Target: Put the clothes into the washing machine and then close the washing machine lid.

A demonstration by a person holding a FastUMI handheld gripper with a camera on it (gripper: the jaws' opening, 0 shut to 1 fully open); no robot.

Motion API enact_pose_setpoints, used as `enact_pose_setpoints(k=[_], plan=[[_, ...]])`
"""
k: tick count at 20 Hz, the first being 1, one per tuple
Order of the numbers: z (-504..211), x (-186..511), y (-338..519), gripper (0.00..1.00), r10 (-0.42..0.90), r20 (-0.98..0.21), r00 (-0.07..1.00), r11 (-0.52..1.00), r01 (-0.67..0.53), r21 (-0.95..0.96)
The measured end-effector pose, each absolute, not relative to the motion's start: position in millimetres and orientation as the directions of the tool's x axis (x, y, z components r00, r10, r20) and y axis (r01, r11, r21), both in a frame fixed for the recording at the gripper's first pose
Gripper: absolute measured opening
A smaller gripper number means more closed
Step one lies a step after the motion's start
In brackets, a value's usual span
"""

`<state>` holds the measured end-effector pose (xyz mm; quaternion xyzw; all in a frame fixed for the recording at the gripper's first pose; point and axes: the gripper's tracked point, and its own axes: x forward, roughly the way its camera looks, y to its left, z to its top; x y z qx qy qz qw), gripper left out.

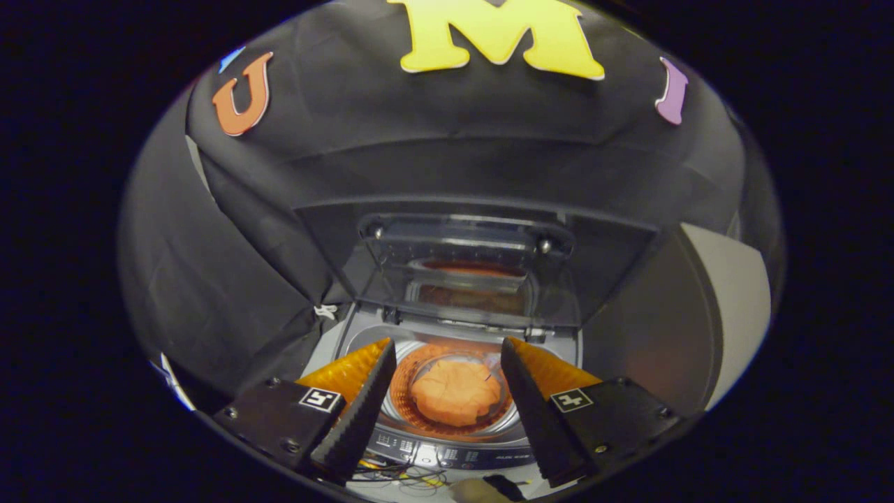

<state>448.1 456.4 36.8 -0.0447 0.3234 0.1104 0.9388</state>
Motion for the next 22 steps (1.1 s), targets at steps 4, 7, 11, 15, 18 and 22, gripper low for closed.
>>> enact_pose_setpoints(k=[4,7,11,15,18,22], plan=[[88.6,448.4,450.7,0.94,0.168,-0.521,0.837,0.971,-0.233,-0.062],[125.0,452.3,448.1,0.94,0.156,-0.447,0.881,0.968,-0.226,-0.108],[153.2,466.2,457.8,0.94,0.157,-0.404,0.901,0.973,-0.211,-0.092],[170.5,490.9,466.6,0.95,0.13,-0.392,0.911,0.984,-0.167,-0.062],[176.4,508.9,476.6,0.95,0.123,-0.394,0.911,0.987,-0.155,-0.05],[167.2,536.7,483.3,0.95,0.095,-0.423,0.901,0.991,-0.126,-0.046]])
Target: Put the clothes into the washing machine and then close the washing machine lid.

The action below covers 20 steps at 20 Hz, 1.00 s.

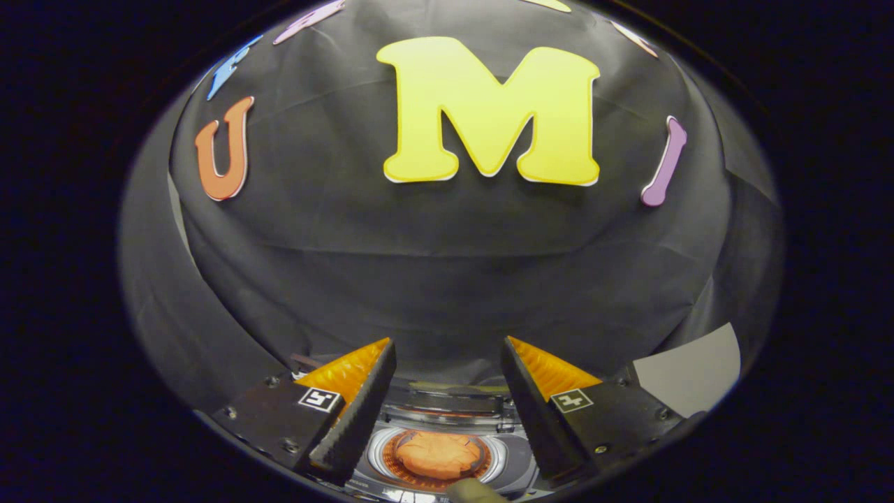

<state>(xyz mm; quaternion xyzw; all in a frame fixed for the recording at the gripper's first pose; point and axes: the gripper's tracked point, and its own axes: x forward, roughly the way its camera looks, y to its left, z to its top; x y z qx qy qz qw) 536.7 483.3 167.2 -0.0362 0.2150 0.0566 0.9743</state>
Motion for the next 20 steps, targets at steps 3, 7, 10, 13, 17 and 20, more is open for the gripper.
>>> enact_pose_setpoints(k=[3,7,10,13,17,20], plan=[[152.6,552.6,485.5,0.95,0.078,-0.46,0.885,0.994,-0.104,-0.03],[137.0,570.2,477.4,0.94,0.029,-0.489,0.872,0.999,-0.047,-0.024],[123.4,579.9,473.6,0.95,0.009,-0.512,0.859,0.999,-0.027,-0.028],[108.8,579.7,472.7,0.95,-0.005,-0.533,0.846,0.999,-0.019,-0.039],[99.4,573.8,474.3,0.94,-0.015,-0.503,0.864,0.999,-0.012,-0.052],[100.9,572.6,473.5,0.94,-0.021,-0.468,0.884,0.998,-0.006,-0.056]])
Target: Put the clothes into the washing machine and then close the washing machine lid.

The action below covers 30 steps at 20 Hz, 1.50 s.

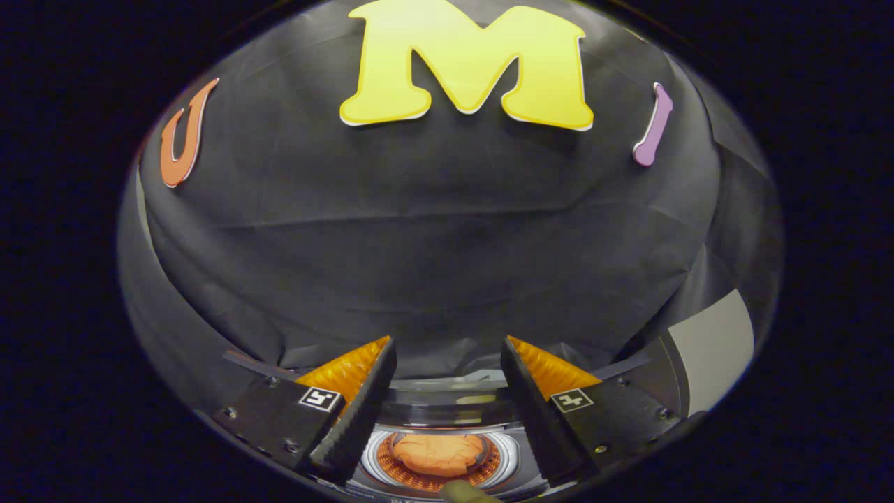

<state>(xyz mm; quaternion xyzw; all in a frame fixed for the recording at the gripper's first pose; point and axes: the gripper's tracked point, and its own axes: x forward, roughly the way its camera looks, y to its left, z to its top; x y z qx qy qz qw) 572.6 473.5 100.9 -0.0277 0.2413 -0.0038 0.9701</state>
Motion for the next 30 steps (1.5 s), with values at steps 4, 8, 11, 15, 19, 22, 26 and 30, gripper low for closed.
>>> enact_pose_setpoints(k=[4,8,11,15,19,22,26,30], plan=[[100.3,567.4,474.0,0.94,0.01,-0.437,0.899,0.999,-0.031,-0.041],[100.0,555.7,473.5,0.95,0.032,-0.38,0.925,0.997,-0.056,-0.052],[96.8,541.6,472.4,0.95,0.039,-0.37,0.928,0.997,-0.059,-0.042],[91.3,523.0,471.6,0.95,0.046,-0.37,0.928,0.997,-0.066,-0.043],[83.3,504.0,470.8,0.94,0.055,-0.372,0.927,0.996,-0.077,-0.046],[77.5,493.3,470.3,0.95,0.055,-0.373,0.926,0.995,-0.08,-0.052],[68.7,479.5,470.1,0.95,0.055,-0.378,0.924,0.995,-0.082,-0.056],[59.1,465.2,469.4,0.95,0.053,-0.385,0.921,0.994,-0.086,-0.067]])
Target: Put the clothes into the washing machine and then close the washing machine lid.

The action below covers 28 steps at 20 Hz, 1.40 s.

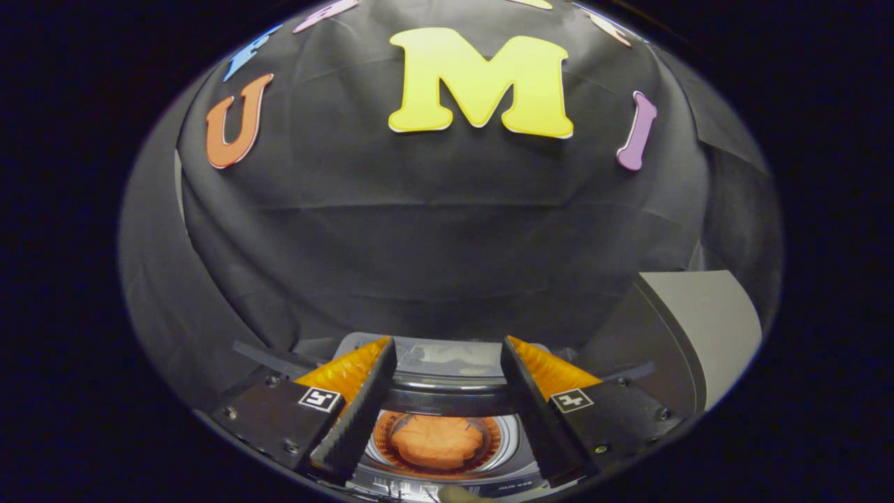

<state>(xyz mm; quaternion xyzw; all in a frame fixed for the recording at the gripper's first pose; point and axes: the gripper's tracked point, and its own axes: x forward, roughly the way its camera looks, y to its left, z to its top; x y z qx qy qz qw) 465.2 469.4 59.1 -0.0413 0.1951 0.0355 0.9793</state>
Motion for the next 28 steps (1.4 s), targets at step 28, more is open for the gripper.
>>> enact_pose_setpoints(k=[28], plan=[[42.4,361.8,435.9,0.95,0.102,-0.451,0.887,0.981,-0.164,-0.101]])
